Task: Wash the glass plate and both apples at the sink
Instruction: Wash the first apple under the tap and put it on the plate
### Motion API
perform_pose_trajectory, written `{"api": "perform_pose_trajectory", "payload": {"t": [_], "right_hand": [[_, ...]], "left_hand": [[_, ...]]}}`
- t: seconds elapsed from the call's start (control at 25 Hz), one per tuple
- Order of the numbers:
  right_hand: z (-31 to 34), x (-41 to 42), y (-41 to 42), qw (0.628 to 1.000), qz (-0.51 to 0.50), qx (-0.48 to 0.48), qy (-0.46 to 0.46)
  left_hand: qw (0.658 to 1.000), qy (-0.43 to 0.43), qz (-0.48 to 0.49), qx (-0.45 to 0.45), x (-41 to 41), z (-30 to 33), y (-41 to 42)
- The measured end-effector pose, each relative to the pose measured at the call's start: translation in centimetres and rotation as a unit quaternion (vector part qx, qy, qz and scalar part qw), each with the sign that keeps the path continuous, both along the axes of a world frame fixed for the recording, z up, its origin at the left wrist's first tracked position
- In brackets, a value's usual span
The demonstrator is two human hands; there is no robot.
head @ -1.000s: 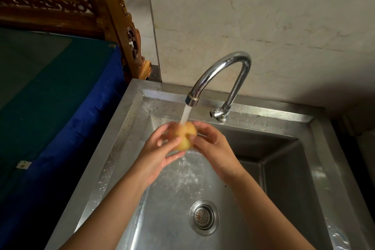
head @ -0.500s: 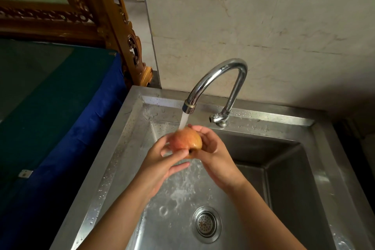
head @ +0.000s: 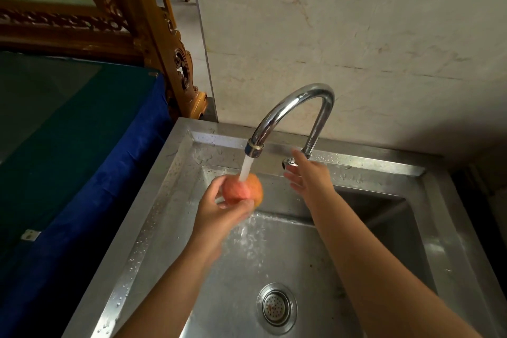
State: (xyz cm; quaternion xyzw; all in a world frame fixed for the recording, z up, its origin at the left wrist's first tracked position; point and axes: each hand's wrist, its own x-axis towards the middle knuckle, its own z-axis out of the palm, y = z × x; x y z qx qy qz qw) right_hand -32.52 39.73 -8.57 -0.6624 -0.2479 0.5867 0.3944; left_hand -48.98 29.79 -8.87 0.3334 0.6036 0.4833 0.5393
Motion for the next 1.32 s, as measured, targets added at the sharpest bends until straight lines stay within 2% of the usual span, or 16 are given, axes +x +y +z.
{"api": "perform_pose_trajectory", "payload": {"t": [0.16, 0.36, 0.48, 0.56, 0.68, 0.76, 0.88, 1.0, 1.12, 1.32], "right_hand": [[-1.1, -0.2, 1.7, 0.999, -0.012, -0.029, -0.035], [-3.0, 1.3, -0.1, 0.998, -0.016, -0.051, 0.026], [-2.9, 1.1, -1.6, 0.995, -0.011, -0.078, -0.059], [-2.0, 0.7, -3.1, 0.994, 0.052, -0.059, -0.081], [0.0, 0.7, -6.3, 0.976, 0.208, -0.051, 0.036], [0.8, 1.6, -8.4, 0.964, 0.254, -0.012, 0.077], [2.2, 4.4, -11.1, 0.967, 0.225, 0.058, 0.100], [4.6, 8.8, -13.9, 0.969, 0.180, 0.140, 0.100], [7.8, 14.1, -17.2, 0.973, 0.116, 0.200, 0.001], [13.4, 22.9, -24.0, 0.969, -0.001, 0.228, -0.100]], "left_hand": [[1.000, -0.006, -0.012, -0.002, -0.4, -0.5, -0.4], [0.998, -0.058, -0.020, 0.015, -0.8, -0.4, -0.5], [0.996, -0.087, -0.023, 0.019, -0.7, -0.1, -0.7], [0.996, -0.083, -0.038, 0.020, -0.6, 0.4, -0.9], [0.995, -0.005, -0.091, 0.032, -0.2, 1.0, -1.3], [0.987, 0.042, -0.147, 0.050, 0.5, 1.5, -1.7], [0.968, 0.063, -0.232, 0.074, 3.0, 2.9, -2.5], [0.956, 0.035, -0.281, 0.073, 7.0, 4.9, -2.7], [0.936, 0.043, -0.342, 0.071, 12.2, 7.4, -3.2], [0.885, 0.057, -0.446, 0.120, 23.0, 12.4, -5.8]]}}
